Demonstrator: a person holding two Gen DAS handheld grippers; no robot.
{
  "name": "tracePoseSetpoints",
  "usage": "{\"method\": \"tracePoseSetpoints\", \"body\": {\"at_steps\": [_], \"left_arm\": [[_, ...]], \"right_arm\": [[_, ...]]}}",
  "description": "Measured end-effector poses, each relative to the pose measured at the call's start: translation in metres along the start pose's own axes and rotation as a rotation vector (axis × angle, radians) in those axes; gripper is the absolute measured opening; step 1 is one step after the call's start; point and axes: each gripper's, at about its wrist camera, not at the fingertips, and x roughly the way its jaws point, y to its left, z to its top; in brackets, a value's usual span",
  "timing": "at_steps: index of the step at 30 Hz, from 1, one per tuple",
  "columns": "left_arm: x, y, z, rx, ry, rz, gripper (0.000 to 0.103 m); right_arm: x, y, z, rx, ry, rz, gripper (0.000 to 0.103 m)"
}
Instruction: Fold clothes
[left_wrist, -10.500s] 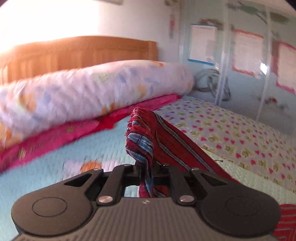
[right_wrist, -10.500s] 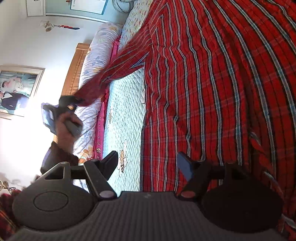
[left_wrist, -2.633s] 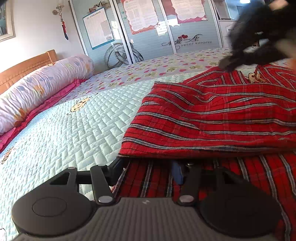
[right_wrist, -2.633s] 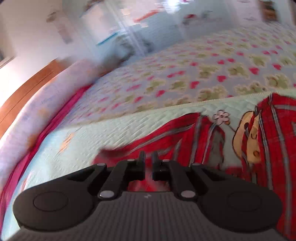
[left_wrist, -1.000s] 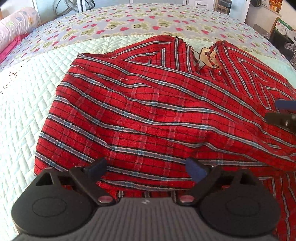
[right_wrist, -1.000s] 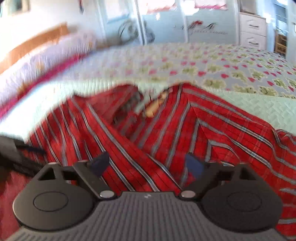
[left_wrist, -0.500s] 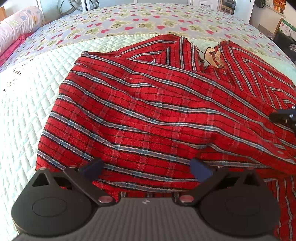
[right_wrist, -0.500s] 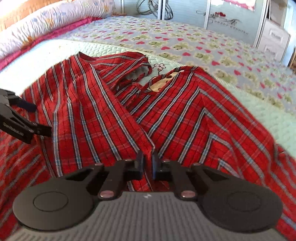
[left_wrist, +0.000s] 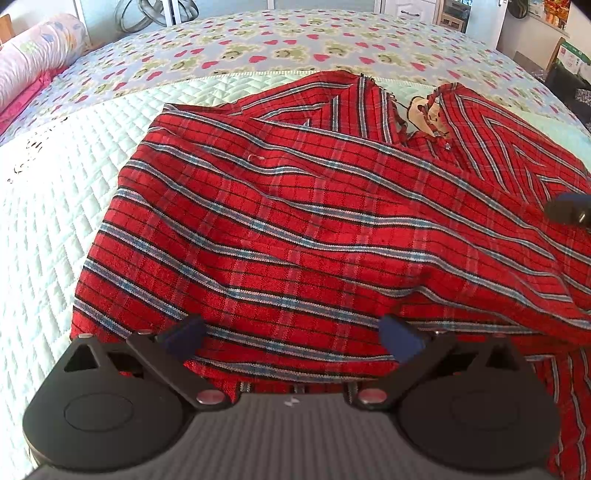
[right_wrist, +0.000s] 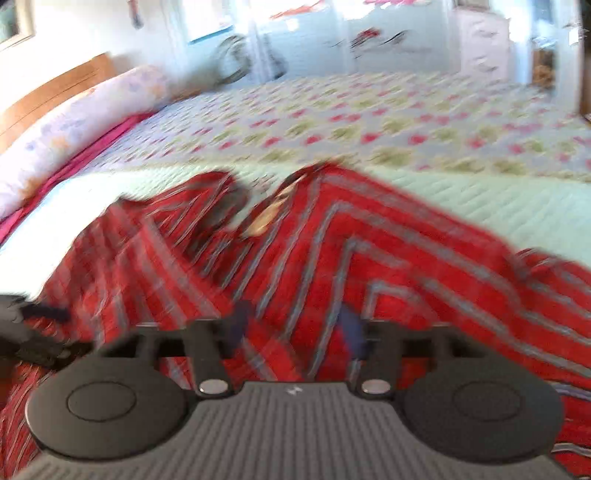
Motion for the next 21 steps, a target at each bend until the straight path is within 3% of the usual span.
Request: {"method": "tracePoseSetpoints", "body": {"at_steps": [4, 5, 6, 8, 13, 17, 20, 21], "left_arm": [[0.0, 0.0, -0.001, -0.001, -0.005, 0.002, 0.103], [0.0, 0.0, -0.001, 0.0, -0.005, 0.002, 0.103], [0.0, 0.0, -0.001, 0.0, -0.004, 0.001, 0.103], [0.0, 0.0, 0.0, -0.001, -0.003, 0.0, 0.103], [0.0, 0.0, 0.0, 0.004, -0.007, -0.004, 0.103], [0.0, 0.002, 0.0, 0.014, -0.008, -0.014, 0.103], [0.0, 0.003, -0.001, 0.018, -0.01, -0.017, 0.103], [-0.001, 0.003, -0.001, 0.019, -0.011, -0.018, 0.103]], "right_arm": [[0.018, 0.016, -0.002, -0.13, 0.08, 0.026, 0.061], [0.019, 0.021, -0.004, -0.159, 0.095, 0.031, 0.047], [0.02, 0.025, -0.004, -0.176, 0.111, 0.044, 0.026], [0.02, 0.035, -0.003, -0.211, 0.134, 0.057, 0.002], [0.017, 0.049, 0.003, -0.312, 0.105, -0.052, 0.001], [0.032, 0.032, 0.005, -0.227, 0.089, -0.124, 0.002], [0.034, 0.015, 0.009, -0.138, 0.023, -0.231, 0.002], [0.027, 0.008, 0.01, -0.083, 0.002, -0.223, 0.003]]}}
